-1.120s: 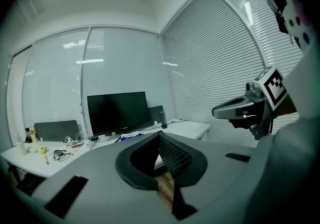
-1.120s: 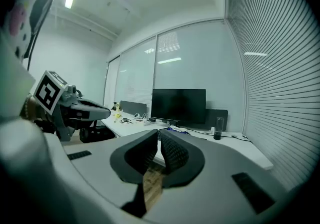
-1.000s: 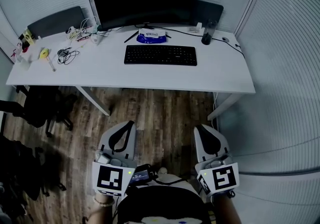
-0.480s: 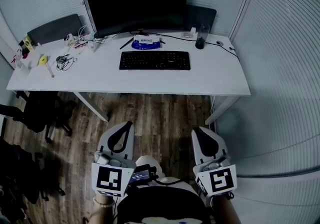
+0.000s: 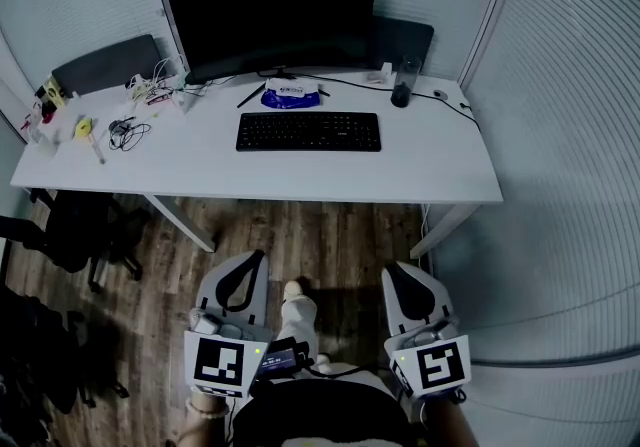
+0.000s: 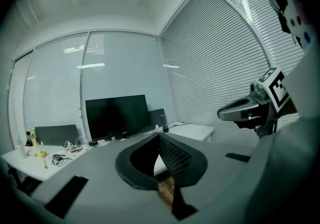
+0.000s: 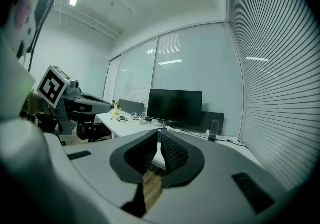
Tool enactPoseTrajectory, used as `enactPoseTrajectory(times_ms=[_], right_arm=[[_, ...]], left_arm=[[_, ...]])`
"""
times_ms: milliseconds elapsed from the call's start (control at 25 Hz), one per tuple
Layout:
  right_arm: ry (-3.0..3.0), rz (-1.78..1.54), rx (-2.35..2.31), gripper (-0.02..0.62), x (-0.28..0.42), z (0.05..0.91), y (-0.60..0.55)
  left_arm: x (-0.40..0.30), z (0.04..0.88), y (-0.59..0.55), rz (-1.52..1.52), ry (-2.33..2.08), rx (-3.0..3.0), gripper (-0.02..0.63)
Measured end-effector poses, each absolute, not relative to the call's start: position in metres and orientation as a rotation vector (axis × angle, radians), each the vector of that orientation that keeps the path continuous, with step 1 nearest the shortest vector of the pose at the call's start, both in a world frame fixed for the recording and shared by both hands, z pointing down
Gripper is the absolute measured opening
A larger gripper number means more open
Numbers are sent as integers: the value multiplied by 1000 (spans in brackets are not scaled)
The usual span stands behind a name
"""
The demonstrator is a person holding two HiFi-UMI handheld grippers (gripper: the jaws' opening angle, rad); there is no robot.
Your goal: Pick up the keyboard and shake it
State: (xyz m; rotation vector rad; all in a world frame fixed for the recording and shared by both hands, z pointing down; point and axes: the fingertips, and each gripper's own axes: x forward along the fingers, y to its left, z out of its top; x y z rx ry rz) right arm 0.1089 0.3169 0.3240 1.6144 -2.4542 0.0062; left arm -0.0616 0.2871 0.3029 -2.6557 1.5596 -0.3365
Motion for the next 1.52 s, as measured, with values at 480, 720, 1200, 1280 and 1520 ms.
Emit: enactPoseTrajectory(times_ms=[480,720,1200,1280,1520], right_arm=[[-2440,-25,1661,44,93,317,212],[-2398,-5,1658,44,82,326,144],[-2332,31,1672,44,64,326,22],[-2321,34,1675,44,60,326,6],[-2285,70,1677,44,53,333,-16]], left_arm=[[-76,306,179,-319,1525,-2676,17],[-87,310,101,-313,1508,-2703,17],[-105,319,-23,-308,1455,-2790,17],[-109,321,-38,-297,1465,-2818,17],[-123,334,-67,-301,1500,-2854,17]])
